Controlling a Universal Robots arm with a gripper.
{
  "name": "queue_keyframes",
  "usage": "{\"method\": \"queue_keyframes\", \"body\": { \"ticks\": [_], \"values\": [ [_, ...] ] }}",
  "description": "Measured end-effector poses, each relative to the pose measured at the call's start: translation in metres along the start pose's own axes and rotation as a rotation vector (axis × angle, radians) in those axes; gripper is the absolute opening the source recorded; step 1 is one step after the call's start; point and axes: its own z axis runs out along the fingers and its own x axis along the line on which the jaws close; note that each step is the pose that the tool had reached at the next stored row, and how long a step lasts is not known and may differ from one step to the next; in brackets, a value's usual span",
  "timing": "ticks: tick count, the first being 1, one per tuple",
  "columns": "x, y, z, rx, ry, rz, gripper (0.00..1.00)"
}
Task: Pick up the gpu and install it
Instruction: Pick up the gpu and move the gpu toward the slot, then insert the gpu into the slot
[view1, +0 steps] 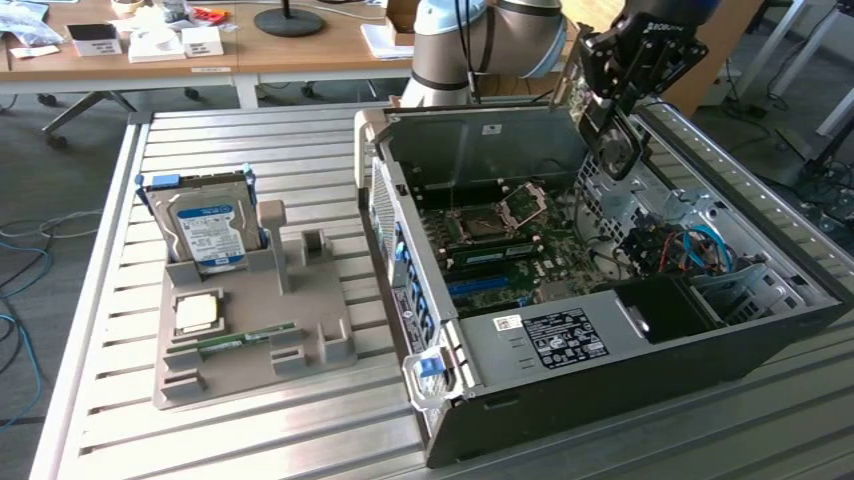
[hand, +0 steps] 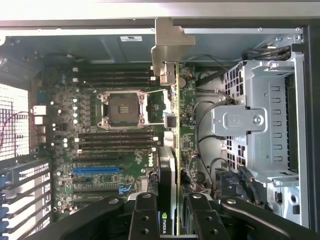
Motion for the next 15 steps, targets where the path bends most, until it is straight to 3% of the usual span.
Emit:
{"method": "queue_keyframes", "body": {
  "ticks": [15],
  "values": [
    [-0.0043, 0.0002, 0.0004, 0.0001, -0.0005, 0.005, 0.27]
  ]
}}
